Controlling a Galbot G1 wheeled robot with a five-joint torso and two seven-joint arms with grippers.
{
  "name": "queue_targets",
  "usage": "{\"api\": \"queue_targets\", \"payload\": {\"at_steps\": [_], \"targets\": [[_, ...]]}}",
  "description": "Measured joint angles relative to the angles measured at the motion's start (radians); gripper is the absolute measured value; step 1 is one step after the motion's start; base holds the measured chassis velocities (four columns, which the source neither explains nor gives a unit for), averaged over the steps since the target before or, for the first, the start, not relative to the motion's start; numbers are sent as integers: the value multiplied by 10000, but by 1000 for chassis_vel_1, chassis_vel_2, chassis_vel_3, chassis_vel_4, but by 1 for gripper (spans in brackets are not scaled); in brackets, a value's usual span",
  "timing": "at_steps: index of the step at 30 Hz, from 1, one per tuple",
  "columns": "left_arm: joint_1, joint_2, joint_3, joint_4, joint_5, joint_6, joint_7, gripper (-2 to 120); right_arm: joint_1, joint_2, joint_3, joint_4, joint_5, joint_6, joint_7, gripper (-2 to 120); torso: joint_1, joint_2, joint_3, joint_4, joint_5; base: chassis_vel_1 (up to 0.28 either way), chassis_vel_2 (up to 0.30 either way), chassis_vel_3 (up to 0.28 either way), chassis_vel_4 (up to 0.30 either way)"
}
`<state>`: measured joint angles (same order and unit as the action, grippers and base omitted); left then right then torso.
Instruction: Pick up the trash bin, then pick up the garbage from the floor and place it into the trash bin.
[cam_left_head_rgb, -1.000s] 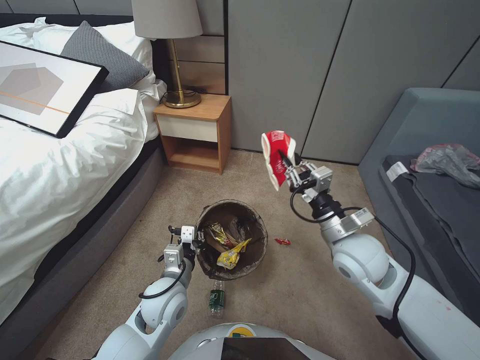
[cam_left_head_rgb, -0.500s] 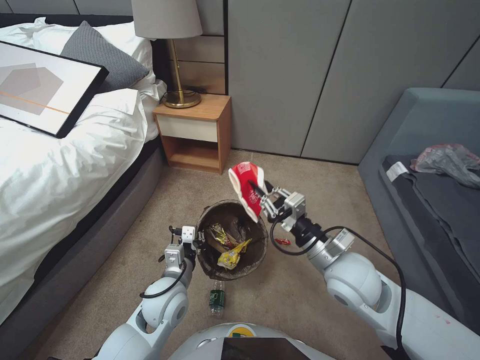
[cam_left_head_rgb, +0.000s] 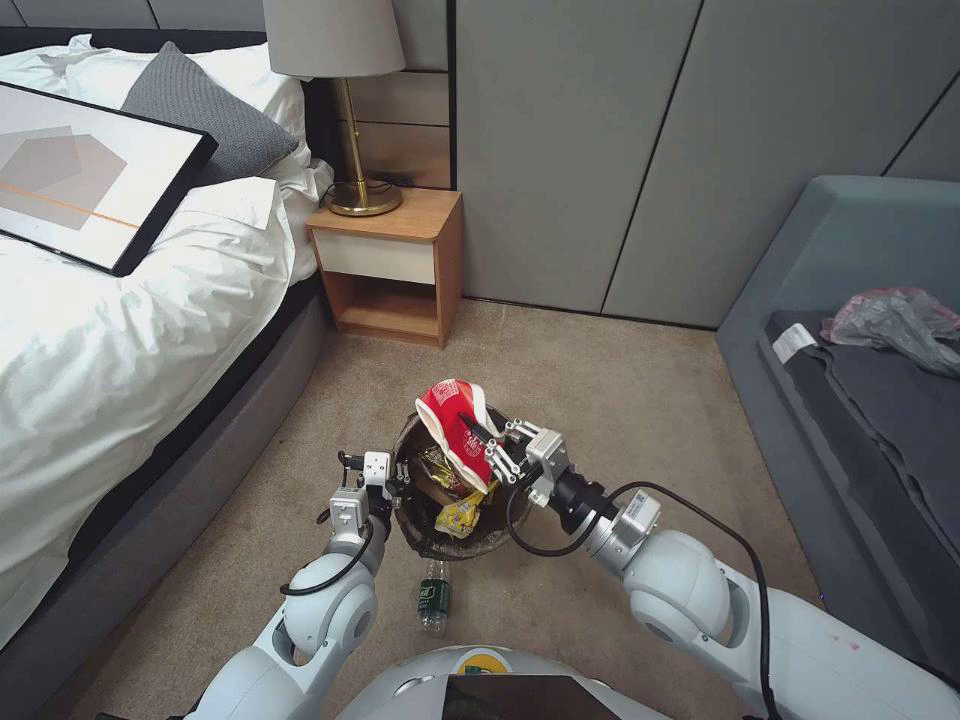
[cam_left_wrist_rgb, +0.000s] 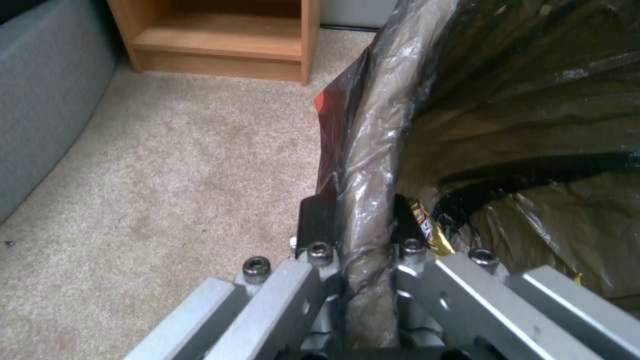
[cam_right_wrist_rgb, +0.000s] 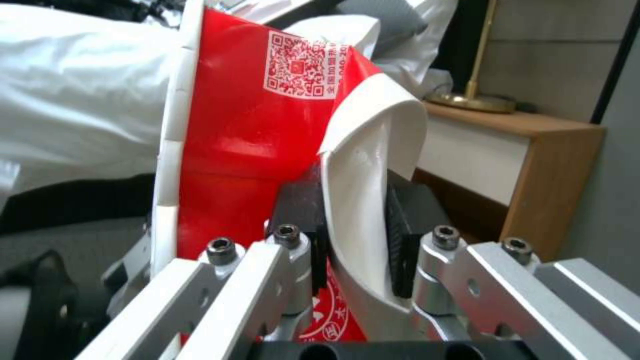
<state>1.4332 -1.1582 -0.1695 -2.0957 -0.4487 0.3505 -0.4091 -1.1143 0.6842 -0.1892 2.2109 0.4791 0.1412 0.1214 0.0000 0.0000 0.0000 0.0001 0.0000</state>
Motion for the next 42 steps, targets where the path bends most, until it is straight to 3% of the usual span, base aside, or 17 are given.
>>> {"api": "queue_targets", "payload": {"at_steps": [14,18,24,27,30,34,38,42], "targets": [[-64,-35,52,-5,-20,12,-7,0,255,52,-583,-659,-179,17,50,16,0,0,0,0,1,0,0,0,0],[-68,-8,52,-5,-36,12,-8,0,256,46,-656,-841,-305,0,60,22,0,0,0,-1,0,0,0,0,0],[-64,-3,58,-5,-49,12,-9,0,231,129,-732,-973,-425,-27,190,47,0,0,0,-1,1,0,0,0,0],[-65,-9,68,-5,-51,12,-8,0,230,147,-731,-973,-431,-29,208,52,0,0,0,-1,0,0,0,0,0],[-69,-28,80,-5,-51,13,-9,0,193,164,-679,-918,-444,-35,239,69,0,0,0,0,0,0,0,0,0],[-69,-36,81,-5,-51,12,-9,0,149,171,-571,-831,-441,-35,248,79,0,0,0,-1,1,0,0,0,0],[-71,-63,81,21,-45,4,-7,0,30,205,-45,-438,-246,-27,288,95,0,0,0,0,1,0,0,0,0],[-76,-102,82,31,-37,-1,0,0,-36,354,829,61,119,-90,794,100,0,0,0,-1,0,0,0,0,0]]}}
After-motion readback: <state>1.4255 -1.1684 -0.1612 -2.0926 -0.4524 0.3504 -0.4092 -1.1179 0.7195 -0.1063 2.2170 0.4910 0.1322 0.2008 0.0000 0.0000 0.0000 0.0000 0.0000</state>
